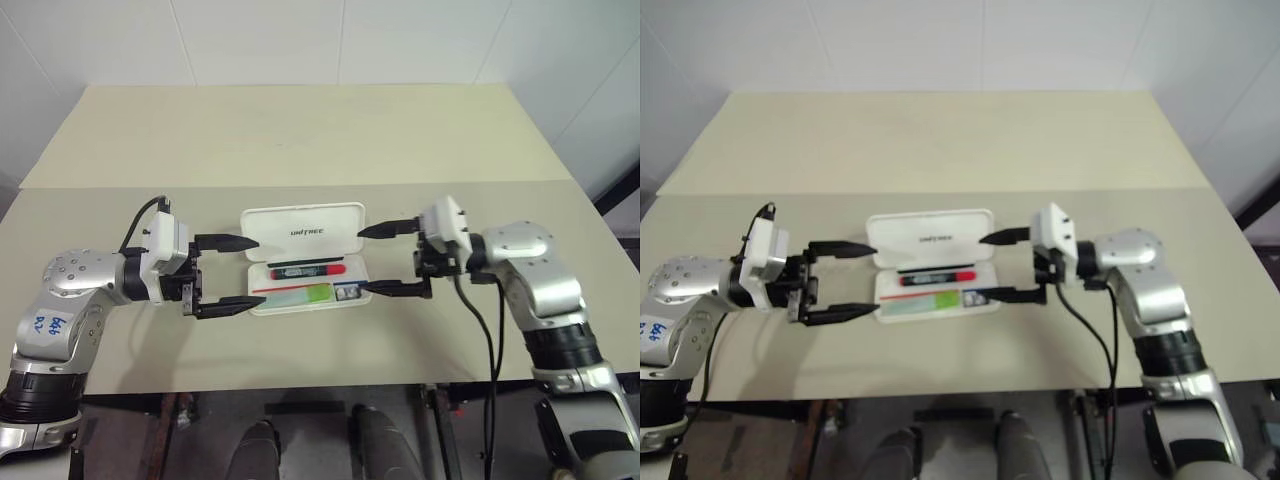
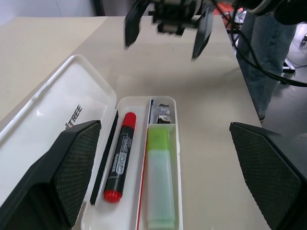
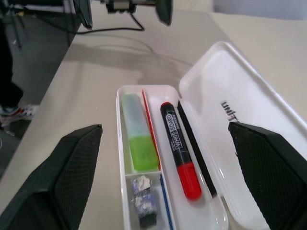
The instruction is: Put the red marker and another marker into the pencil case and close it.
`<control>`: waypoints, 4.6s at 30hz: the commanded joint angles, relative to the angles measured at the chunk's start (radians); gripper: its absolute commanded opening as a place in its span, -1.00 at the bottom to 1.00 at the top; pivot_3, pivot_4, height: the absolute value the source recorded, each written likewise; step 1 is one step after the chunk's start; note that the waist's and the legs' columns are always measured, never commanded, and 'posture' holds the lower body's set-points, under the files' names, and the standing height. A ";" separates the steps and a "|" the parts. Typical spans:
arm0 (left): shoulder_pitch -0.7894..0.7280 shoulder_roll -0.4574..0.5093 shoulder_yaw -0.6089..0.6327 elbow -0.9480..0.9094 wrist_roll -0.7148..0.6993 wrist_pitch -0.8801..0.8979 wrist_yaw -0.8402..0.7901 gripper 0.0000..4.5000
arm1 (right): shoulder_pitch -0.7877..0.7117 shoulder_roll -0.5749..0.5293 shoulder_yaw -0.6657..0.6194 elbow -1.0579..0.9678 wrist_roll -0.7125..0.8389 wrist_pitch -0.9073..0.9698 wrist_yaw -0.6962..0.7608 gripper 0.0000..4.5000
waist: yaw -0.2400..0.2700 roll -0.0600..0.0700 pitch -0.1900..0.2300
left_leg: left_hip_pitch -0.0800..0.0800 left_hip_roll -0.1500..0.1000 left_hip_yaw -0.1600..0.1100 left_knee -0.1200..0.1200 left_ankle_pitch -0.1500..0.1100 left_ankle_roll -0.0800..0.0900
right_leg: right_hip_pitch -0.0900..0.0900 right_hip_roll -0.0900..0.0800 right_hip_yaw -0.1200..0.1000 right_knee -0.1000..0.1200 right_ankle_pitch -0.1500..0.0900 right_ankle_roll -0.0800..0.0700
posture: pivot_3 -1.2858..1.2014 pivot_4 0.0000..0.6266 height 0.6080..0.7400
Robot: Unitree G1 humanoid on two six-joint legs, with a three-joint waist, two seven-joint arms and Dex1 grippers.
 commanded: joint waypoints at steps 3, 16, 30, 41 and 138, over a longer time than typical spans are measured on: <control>0.019 0.028 0.057 -0.009 -0.021 -0.003 -0.012 1.00 | 0.105 -0.106 -0.132 -0.136 0.083 0.059 -0.044 0.98 | 0.005 0.000 0.000 | 0.000 0.000 0.000 0.000 0.000 0.000 | 0.000 0.000 0.000 0.000 -0.001 -0.002 | 0.03 -0.52 1.00; -0.018 0.012 0.064 0.071 -0.013 -0.035 -0.040 -0.62 | 0.187 -0.191 -0.181 -0.147 0.084 0.024 -0.084 1.00 | 0.006 0.000 0.000 | 0.000 0.000 0.001 0.001 0.000 0.000 | 0.000 0.000 0.001 -0.002 -0.006 -0.011 | 0.03 -0.52 1.00; -0.121 -0.050 0.081 0.209 0.171 -0.142 0.232 -0.98 | 0.166 -0.182 -0.144 -0.137 0.074 0.016 -0.115 1.00 | 0.009 0.000 0.000 | 0.000 0.000 0.001 0.002 0.000 0.001 | 0.001 0.000 0.001 -0.001 -0.004 -0.008 | 0.03 -0.52 1.00; -0.207 -0.101 0.027 0.458 0.247 -0.114 0.347 -0.98 | 0.179 -0.176 -0.137 -0.166 0.083 0.024 -0.153 1.00 | 0.009 0.000 0.000 | 0.000 0.000 0.001 0.002 0.000 0.001 | 0.001 0.000 0.000 -0.001 0.000 0.000 | 0.03 -0.52 1.00; -0.038 -0.062 0.126 0.124 0.050 -0.013 0.040 -0.28 | 0.295 -0.139 -0.193 -0.204 0.099 -0.006 -0.278 1.00 | 0.026 -0.001 0.000 | -0.001 0.000 0.001 0.005 0.000 0.001 | 0.003 0.000 0.001 -0.004 -0.007 -0.014 | 0.03 -0.52 1.00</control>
